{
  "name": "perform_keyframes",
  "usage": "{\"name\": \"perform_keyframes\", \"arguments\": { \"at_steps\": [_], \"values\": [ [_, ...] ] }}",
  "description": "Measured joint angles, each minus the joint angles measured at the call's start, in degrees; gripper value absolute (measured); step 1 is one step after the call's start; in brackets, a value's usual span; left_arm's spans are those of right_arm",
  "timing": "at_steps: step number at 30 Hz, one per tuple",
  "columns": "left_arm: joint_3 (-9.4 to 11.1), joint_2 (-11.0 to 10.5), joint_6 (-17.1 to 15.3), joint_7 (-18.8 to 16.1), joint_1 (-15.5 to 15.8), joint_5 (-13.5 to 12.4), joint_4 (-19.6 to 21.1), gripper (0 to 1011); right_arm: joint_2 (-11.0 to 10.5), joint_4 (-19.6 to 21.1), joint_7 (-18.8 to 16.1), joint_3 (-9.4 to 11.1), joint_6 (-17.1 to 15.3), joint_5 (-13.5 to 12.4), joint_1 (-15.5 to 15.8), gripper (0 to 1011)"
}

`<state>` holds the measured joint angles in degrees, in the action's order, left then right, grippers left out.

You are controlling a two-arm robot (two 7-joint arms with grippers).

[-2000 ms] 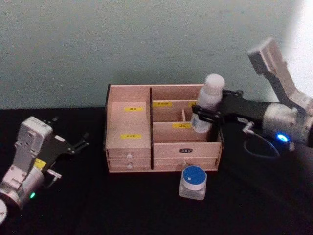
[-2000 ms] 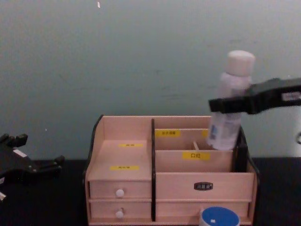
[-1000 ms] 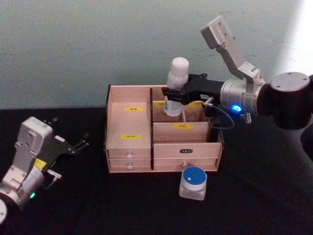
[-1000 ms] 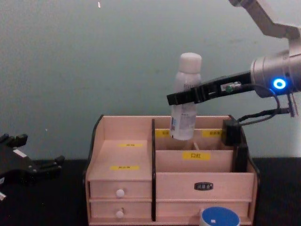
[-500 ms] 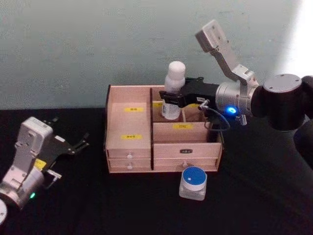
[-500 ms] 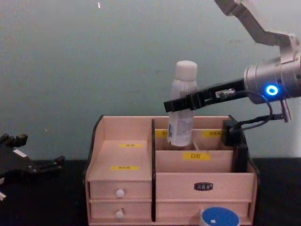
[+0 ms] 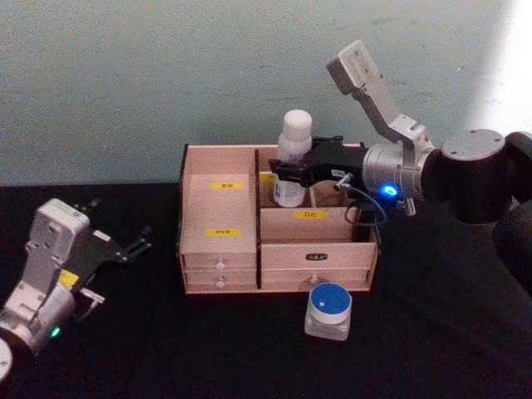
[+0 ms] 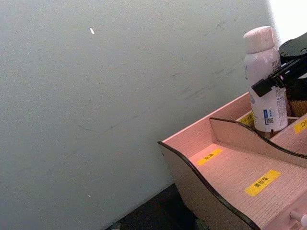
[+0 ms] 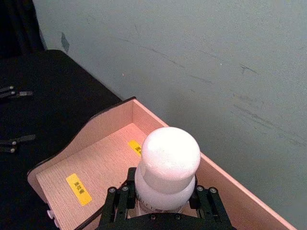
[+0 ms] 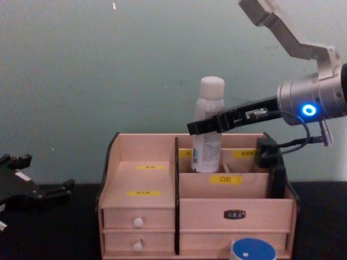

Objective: Pick up the facial cleanser and watermelon frost from the table and place them into the tiered storage box.

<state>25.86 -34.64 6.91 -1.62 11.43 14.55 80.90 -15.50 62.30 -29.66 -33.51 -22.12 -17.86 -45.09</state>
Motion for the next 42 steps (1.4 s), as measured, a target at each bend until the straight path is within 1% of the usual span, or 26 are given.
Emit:
{"name": "perform_keyframes", "arguments": {
  "at_steps": [12, 26, 33, 42],
  "values": [
    [0.0, 0.0, 0.0, 0.0, 0.0, 0.0, 0.0, 1001, 0.7, -1.4, -0.3, -0.1, 0.4, 0.9, -0.1, 595],
    [0.0, 0.0, 0.0, 0.0, 0.0, 0.0, 0.0, 1001, 2.2, -4.8, -0.6, -0.6, 1.3, 2.7, -0.4, 596],
    [0.0, 0.0, 0.0, 0.0, 0.0, 0.0, 0.0, 1001, 2.6, -5.8, -0.7, -0.5, 1.6, 3.2, -0.4, 595],
    [0.0, 0.0, 0.0, 0.0, 0.0, 0.0, 0.0, 1001, 2.7, -6.1, -0.9, -0.1, 1.6, 3.7, 0.0, 596]
  ]
}}
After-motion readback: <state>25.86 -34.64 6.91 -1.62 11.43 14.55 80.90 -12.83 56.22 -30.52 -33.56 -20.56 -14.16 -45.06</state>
